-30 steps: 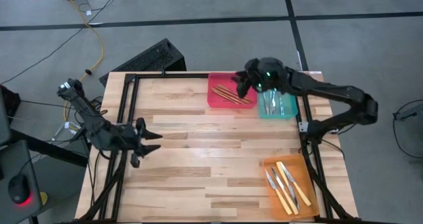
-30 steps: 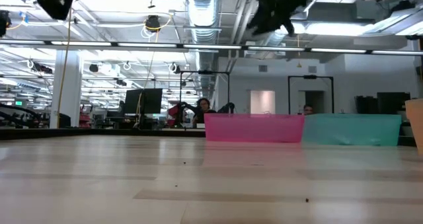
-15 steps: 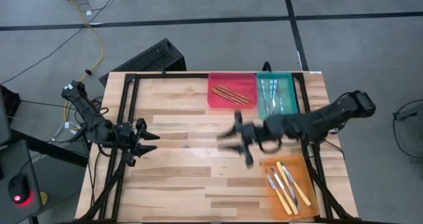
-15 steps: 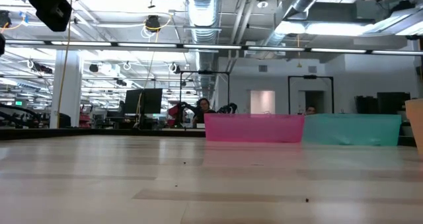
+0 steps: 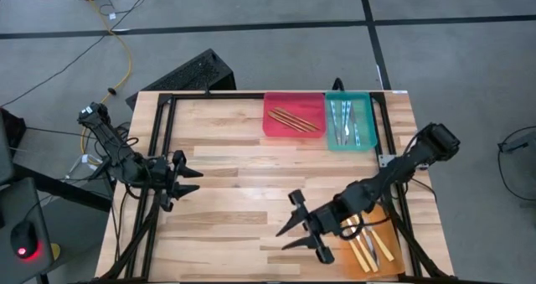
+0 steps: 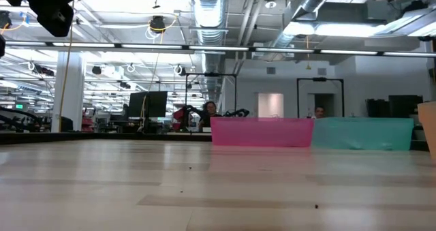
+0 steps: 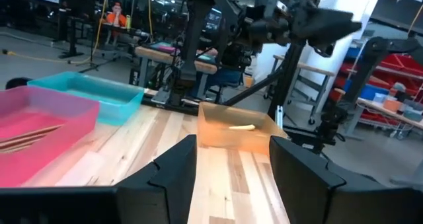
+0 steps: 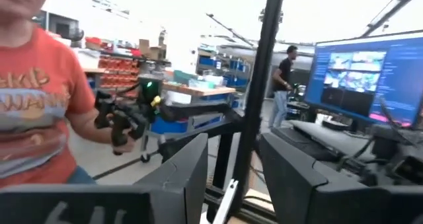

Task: Sort silverware by color (type)
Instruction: Return to Home Position

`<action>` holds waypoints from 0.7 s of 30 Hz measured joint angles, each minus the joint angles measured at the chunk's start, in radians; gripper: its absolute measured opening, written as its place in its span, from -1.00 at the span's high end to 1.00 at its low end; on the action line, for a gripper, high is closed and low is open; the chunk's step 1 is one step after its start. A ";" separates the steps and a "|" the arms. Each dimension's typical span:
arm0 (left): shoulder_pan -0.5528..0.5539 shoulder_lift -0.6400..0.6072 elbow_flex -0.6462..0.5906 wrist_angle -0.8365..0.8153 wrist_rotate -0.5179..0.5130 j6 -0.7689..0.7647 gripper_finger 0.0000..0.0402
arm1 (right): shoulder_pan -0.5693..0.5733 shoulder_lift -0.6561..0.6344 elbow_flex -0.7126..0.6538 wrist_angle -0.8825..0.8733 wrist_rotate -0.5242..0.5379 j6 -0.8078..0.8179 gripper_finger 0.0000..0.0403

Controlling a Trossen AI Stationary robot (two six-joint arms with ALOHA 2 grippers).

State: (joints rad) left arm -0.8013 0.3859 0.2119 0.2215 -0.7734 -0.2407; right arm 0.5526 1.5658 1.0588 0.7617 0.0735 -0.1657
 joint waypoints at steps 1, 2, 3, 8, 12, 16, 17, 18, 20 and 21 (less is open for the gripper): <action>0.000 0.000 0.000 0.000 0.001 0.009 0.14 | 0.005 0.014 -0.001 0.016 -0.001 0.000 0.21; 0.000 0.000 0.000 0.000 0.002 0.020 0.14 | 0.009 0.028 -0.001 0.036 -0.002 0.000 0.21; 0.000 0.000 0.000 0.000 0.003 0.031 0.14 | 0.012 0.041 -0.001 0.055 -0.004 0.000 0.21; 0.000 0.000 0.000 0.001 0.007 0.072 0.14 | 0.008 0.078 -0.001 0.076 -0.028 -0.001 0.21; 0.000 0.000 0.000 0.001 0.007 0.073 0.14 | -0.012 0.073 0.000 0.057 -0.034 -0.002 0.21; 0.000 0.000 0.000 -0.002 0.006 0.073 0.14 | -0.038 0.057 -0.001 0.030 -0.034 0.000 0.21; 0.000 0.000 0.000 -0.003 0.006 0.073 0.14 | -0.044 0.055 0.000 0.034 -0.034 0.000 0.21; 0.000 0.000 0.000 -0.003 0.006 0.073 0.14 | -0.049 0.055 0.000 0.035 -0.034 0.000 0.21; 0.000 0.000 0.000 -0.004 0.005 0.073 0.14 | -0.060 0.056 0.000 0.012 -0.034 0.009 0.21; 0.000 0.000 0.000 -0.005 0.004 0.073 0.14 | -0.068 0.056 0.000 -0.011 -0.034 0.015 0.21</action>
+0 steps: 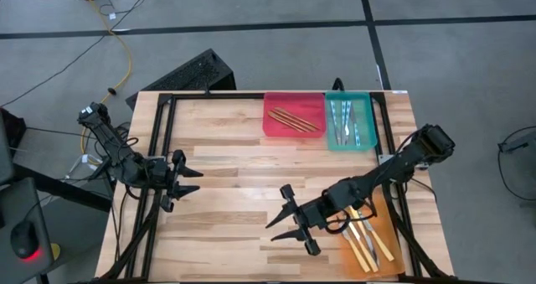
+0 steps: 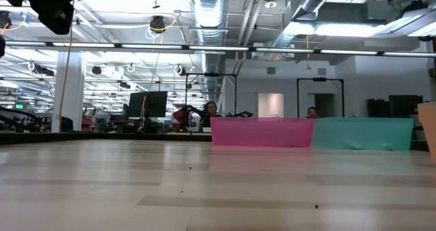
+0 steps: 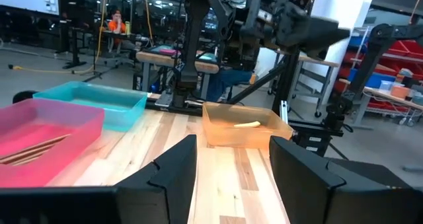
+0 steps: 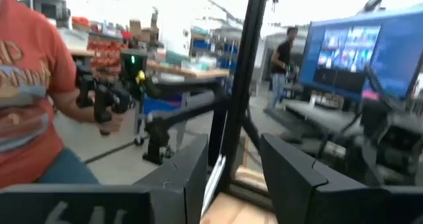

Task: Sort silverware by color (type)
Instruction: Return to Home Position

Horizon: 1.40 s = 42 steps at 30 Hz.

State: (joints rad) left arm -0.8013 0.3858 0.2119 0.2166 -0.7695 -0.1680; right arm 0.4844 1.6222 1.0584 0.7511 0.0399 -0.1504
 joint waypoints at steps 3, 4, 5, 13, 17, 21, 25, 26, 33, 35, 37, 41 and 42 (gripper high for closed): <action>0.000 0.000 0.000 0.000 -0.001 0.000 0.14 | -0.030 0.002 0.000 -0.030 0.001 0.052 0.21; 0.000 0.000 0.000 0.000 -0.001 -0.001 0.14 | -0.042 0.002 0.000 -0.033 0.000 0.068 0.21; 0.000 0.000 0.000 -0.001 -0.001 -0.004 0.14 | -0.054 0.002 0.000 -0.036 -0.005 0.077 0.21; 0.000 0.000 0.000 -0.001 -0.001 -0.018 0.14 | -0.112 -0.002 0.000 -0.081 -0.019 0.095 0.21; 0.000 0.000 0.000 -0.001 -0.001 -0.029 0.14 | -0.134 -0.039 -0.001 -0.182 -0.018 0.133 0.21; 0.000 0.000 0.000 -0.006 -0.001 -0.036 0.14 | -0.145 -0.115 0.001 -0.265 -0.018 0.141 0.21; 0.000 0.000 0.000 -0.020 -0.002 -0.045 0.14 | -0.142 -0.196 0.000 -0.394 -0.018 0.120 0.21; 0.000 0.000 0.000 -0.021 -0.003 -0.053 0.14 | -0.140 -0.216 0.000 -0.421 -0.018 0.121 0.21; 0.000 0.000 0.000 -0.027 -0.004 -0.064 0.14 | -0.125 -0.400 0.000 -0.694 0.059 0.152 0.21; 0.000 0.000 0.000 -0.027 -0.005 -0.064 0.14 | -0.111 -0.458 0.000 -0.751 0.119 0.151 0.21; 0.000 0.000 0.000 -0.027 -0.005 -0.064 0.14 | -0.089 -0.517 0.000 -0.812 0.171 0.151 0.21; 0.000 0.000 0.000 -0.027 -0.013 -0.068 0.14 | -0.042 -0.603 0.000 -0.887 0.256 0.144 0.21; 0.000 0.000 0.000 -0.027 -0.022 -0.068 0.14 | -0.030 -0.622 0.000 -0.907 0.272 0.140 0.21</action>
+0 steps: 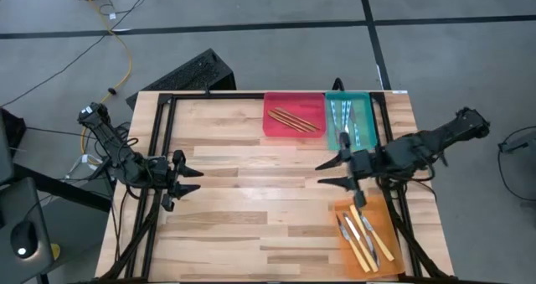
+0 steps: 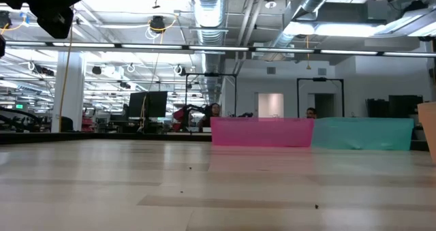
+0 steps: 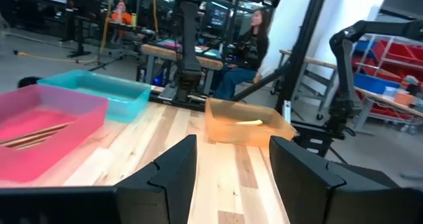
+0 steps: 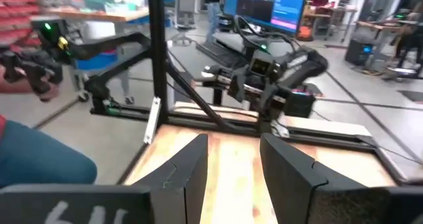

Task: Sort silverware by color (type)
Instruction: Return to Home Position

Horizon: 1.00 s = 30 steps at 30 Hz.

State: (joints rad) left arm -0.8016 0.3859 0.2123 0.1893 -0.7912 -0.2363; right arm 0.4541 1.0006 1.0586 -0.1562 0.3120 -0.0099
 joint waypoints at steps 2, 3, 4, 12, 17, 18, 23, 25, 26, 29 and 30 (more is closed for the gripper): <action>0.000 0.000 0.000 0.000 -0.017 0.002 0.14 | 0.020 -0.034 -0.004 -0.050 0.042 -0.005 0.21; 0.000 0.000 0.000 0.000 -0.028 0.005 0.14 | 0.028 -0.051 -0.022 -0.037 0.072 -0.006 0.21; 0.000 0.000 0.000 0.000 -0.038 0.005 0.14 | 0.034 -0.072 -0.052 -0.017 0.100 -0.006 0.21; 0.000 0.000 0.000 -0.020 -0.059 -0.023 0.14 | 0.014 -0.292 -0.486 0.447 0.167 0.048 0.21; 0.000 0.000 0.000 -0.074 -0.097 -0.073 0.14 | 0.014 -0.421 -0.711 0.705 0.164 0.048 0.21; 0.000 0.000 0.000 -0.083 -0.111 -0.087 0.14 | 0.014 -0.447 -0.745 0.740 0.164 0.048 0.21; 0.000 0.000 0.000 -0.091 -0.139 -0.117 0.14 | 0.013 -0.611 -0.844 0.755 0.206 0.039 0.21; 0.000 0.000 0.000 -0.094 -0.139 -0.117 0.14 | 0.012 -0.698 -0.859 0.731 0.255 0.010 0.21; 0.000 0.000 0.000 -0.093 -0.139 -0.117 0.14 | 0.012 -0.745 -0.863 0.712 0.284 -0.010 0.21; 0.000 0.000 0.000 -0.094 -0.144 -0.118 0.14 | 0.012 -0.887 -0.867 0.635 0.374 -0.049 0.21; 0.000 0.000 0.000 -0.094 -0.153 -0.123 0.14 | 0.012 -0.934 -0.867 0.605 0.404 -0.052 0.21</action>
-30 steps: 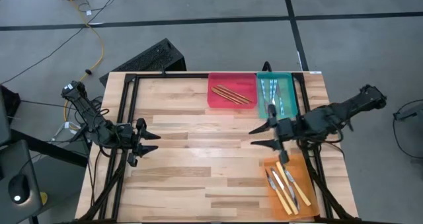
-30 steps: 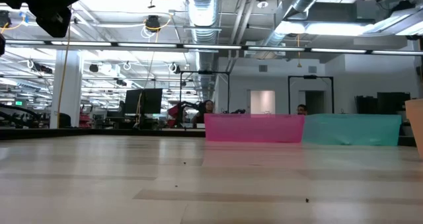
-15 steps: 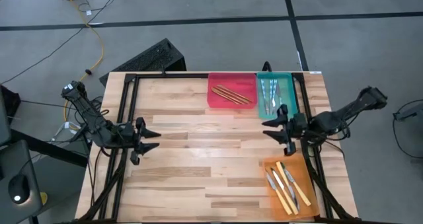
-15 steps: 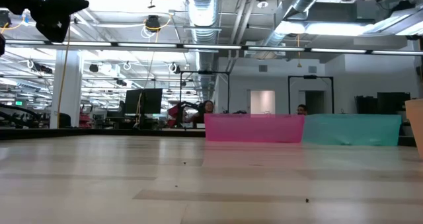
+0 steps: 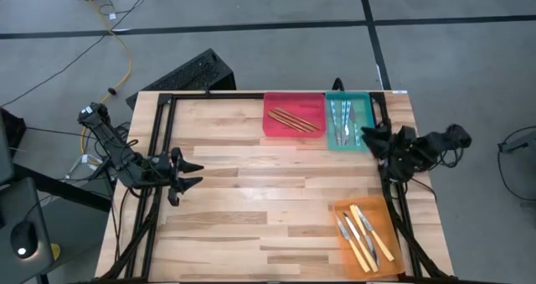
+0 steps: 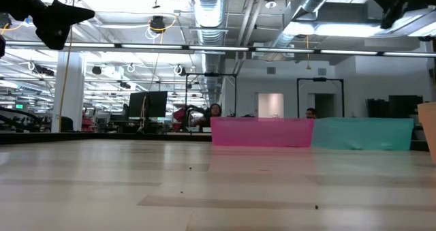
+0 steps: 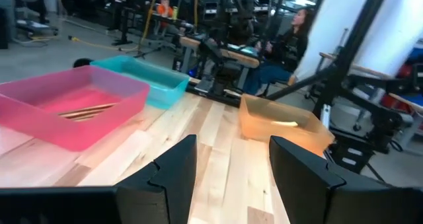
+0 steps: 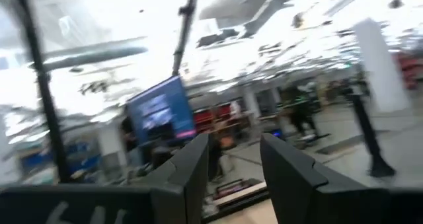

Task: Sort silverware by color (type)
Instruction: Return to Home Position

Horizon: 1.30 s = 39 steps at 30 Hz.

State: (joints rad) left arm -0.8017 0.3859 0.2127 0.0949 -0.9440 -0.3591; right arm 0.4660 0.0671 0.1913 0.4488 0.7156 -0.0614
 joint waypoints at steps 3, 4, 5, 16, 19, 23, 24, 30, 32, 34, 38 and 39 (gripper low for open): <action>0.000 0.000 0.000 -0.005 -0.032 -0.019 0.14 | -0.001 -0.062 0.006 -0.074 0.064 0.000 0.21; 0.000 0.000 0.000 -0.010 -0.038 -0.021 0.14 | 0.002 -0.062 0.005 -0.102 0.091 0.004 0.21; 0.000 0.001 0.000 -0.016 -0.041 -0.021 0.14 | 0.005 -0.064 0.002 -0.122 0.096 0.017 0.21; 0.000 0.000 0.000 -0.132 -0.086 -0.160 0.14 | 0.013 -0.046 -0.160 -0.295 0.072 0.380 0.21; 0.000 0.000 0.000 -0.178 -0.093 -0.176 0.14 | 0.011 -0.046 -0.182 -0.371 0.071 0.500 0.21; 0.000 0.000 0.000 -0.229 -0.044 -0.184 0.14 | 0.011 -0.007 -0.177 -0.379 0.071 0.550 0.21; 0.000 0.000 0.000 -0.247 -0.022 -0.186 0.14 | 0.011 -0.006 -0.177 -0.384 0.070 0.552 0.21; 0.000 0.012 0.000 -0.309 0.075 -0.256 0.14 | 0.011 -0.007 -0.176 -0.383 0.070 0.572 0.21; 0.000 0.013 0.000 -0.320 0.077 -0.251 0.14 | 0.011 -0.009 -0.176 -0.381 0.070 0.577 0.21; 0.000 0.013 0.000 -0.333 0.076 -0.236 0.14 | 0.011 -0.009 -0.176 -0.382 0.070 0.577 0.21; 0.000 0.013 0.000 -0.328 0.086 -0.236 0.14 | 0.005 -0.009 -0.176 -0.372 0.090 0.527 0.21; 0.000 0.008 0.001 -0.325 0.085 -0.213 0.14 | 0.002 -0.009 -0.177 -0.369 0.090 0.520 0.21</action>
State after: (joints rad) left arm -0.8013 0.3943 0.2132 -0.2304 -0.8592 -0.5716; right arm 0.4676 0.0578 0.0147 0.0794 0.8055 0.4591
